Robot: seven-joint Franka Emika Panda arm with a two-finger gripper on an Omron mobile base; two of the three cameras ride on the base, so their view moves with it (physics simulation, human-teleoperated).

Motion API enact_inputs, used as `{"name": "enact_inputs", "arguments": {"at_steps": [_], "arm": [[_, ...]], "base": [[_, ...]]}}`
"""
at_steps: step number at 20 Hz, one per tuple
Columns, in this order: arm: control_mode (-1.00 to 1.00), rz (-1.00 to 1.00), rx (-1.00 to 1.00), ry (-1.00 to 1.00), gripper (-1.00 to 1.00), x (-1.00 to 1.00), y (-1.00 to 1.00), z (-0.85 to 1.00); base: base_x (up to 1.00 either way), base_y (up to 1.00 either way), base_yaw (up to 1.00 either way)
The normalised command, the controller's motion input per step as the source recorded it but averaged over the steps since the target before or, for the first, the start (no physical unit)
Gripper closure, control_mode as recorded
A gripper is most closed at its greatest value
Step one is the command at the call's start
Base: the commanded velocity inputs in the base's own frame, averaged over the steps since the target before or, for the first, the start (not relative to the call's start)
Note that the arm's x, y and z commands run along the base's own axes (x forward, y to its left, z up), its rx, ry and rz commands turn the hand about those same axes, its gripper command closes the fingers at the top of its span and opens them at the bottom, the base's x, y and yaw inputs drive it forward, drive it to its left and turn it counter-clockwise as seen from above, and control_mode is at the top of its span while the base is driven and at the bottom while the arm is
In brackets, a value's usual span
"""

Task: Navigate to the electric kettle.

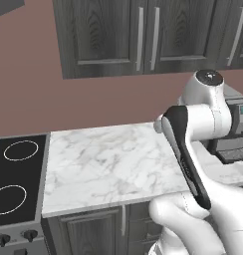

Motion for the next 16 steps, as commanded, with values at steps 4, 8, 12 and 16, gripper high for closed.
{"name": "enact_inputs", "arguments": {"at_steps": [4, 8, 12, 16], "arm": [[-1.0, 0.0, -0.11, -0.28, -1.0, -0.64, 0.0, 0.4], [1.0, 0.0, -0.01, -0.07, -1.0, -0.18, -0.01, 0.1], [1.0, 0.0, 0.0, 0.0, -1.0, 0.0, 0.0, 0.0], [1.0, 0.0, 0.0, 0.0, -1.0, 0.0, 0.0, 0.0]], "base": [[0.0, 0.0, 0.0], [-0.53, -0.32, -0.02], [-0.57, -0.89, -0.18], [-0.23, -0.83, -0.28]]}}
